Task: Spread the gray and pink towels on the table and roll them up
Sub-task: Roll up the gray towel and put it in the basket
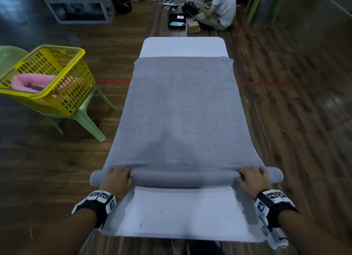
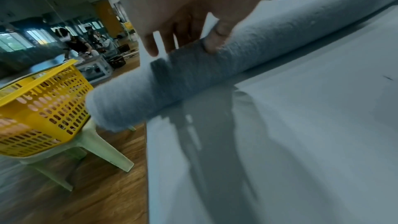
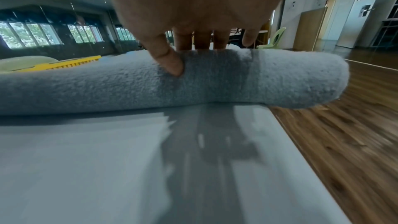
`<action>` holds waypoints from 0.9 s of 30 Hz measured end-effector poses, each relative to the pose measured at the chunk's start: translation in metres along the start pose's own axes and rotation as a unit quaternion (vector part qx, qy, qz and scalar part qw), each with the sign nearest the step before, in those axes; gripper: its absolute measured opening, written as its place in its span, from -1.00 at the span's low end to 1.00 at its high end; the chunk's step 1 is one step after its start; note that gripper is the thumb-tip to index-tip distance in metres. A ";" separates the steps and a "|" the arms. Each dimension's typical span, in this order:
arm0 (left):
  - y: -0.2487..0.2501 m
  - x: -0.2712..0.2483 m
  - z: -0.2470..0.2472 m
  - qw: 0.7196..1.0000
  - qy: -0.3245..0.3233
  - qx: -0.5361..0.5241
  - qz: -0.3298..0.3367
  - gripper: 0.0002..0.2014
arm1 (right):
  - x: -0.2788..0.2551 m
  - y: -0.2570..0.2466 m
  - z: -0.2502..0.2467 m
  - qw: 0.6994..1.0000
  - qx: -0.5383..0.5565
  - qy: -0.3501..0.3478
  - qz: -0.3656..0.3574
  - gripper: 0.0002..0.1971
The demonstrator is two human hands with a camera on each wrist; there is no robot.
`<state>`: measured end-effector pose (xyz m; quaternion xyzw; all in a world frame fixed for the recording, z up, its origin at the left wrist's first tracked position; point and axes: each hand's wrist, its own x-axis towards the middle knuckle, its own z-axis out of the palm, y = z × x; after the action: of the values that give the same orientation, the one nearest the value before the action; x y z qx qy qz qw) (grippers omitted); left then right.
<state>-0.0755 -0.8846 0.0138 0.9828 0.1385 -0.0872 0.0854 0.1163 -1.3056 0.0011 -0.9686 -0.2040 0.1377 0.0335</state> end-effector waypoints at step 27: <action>-0.001 0.014 0.002 1.000 0.008 0.020 -0.023 -0.61 | 0.009 -0.002 -0.008 1.000 -0.004 0.008 0.021 -0.62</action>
<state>-0.0633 -0.8809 0.0086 0.9816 0.1601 -0.0837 0.0626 0.1255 -1.3006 0.0067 -0.9739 -0.1843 0.1296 0.0283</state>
